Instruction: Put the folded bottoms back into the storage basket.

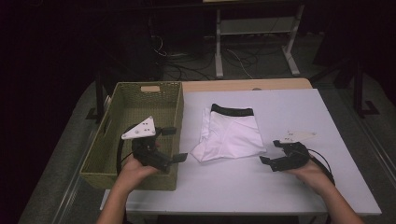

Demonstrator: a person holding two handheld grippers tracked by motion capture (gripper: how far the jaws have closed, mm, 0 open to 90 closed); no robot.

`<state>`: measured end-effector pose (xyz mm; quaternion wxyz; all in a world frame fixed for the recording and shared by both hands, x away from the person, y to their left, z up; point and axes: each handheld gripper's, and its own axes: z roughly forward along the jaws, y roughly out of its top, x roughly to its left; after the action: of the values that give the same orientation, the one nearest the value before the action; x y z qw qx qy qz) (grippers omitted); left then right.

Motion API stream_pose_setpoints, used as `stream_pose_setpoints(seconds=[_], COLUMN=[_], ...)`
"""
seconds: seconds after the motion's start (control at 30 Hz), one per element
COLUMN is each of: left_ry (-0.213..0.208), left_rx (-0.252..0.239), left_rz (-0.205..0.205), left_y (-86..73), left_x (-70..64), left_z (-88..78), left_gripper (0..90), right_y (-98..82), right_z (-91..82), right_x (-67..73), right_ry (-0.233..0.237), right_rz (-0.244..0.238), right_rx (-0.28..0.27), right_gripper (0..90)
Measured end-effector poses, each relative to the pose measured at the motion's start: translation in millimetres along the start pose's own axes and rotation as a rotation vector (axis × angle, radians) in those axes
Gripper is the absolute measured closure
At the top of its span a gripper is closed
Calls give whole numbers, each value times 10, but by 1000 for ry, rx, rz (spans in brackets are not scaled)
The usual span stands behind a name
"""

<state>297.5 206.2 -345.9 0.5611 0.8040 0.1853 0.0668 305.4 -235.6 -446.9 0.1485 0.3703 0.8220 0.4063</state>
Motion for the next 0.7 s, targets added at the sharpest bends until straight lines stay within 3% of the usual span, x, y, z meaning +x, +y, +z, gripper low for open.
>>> stream_pose_setpoints(seconds=[0.3,0.7], left_ry=[1,2], left_rx=[0,-2], left_rz=[0,0], left_y=[0,-1], left_x=[0,0], left_z=[0,-2], left_gripper=[2,2], right_y=[6,22], right_z=[94,241], right_x=[-59,-89], right_ry=[11,33], right_rz=[13,-17], right_rx=[9,27], right_gripper=[240,387])
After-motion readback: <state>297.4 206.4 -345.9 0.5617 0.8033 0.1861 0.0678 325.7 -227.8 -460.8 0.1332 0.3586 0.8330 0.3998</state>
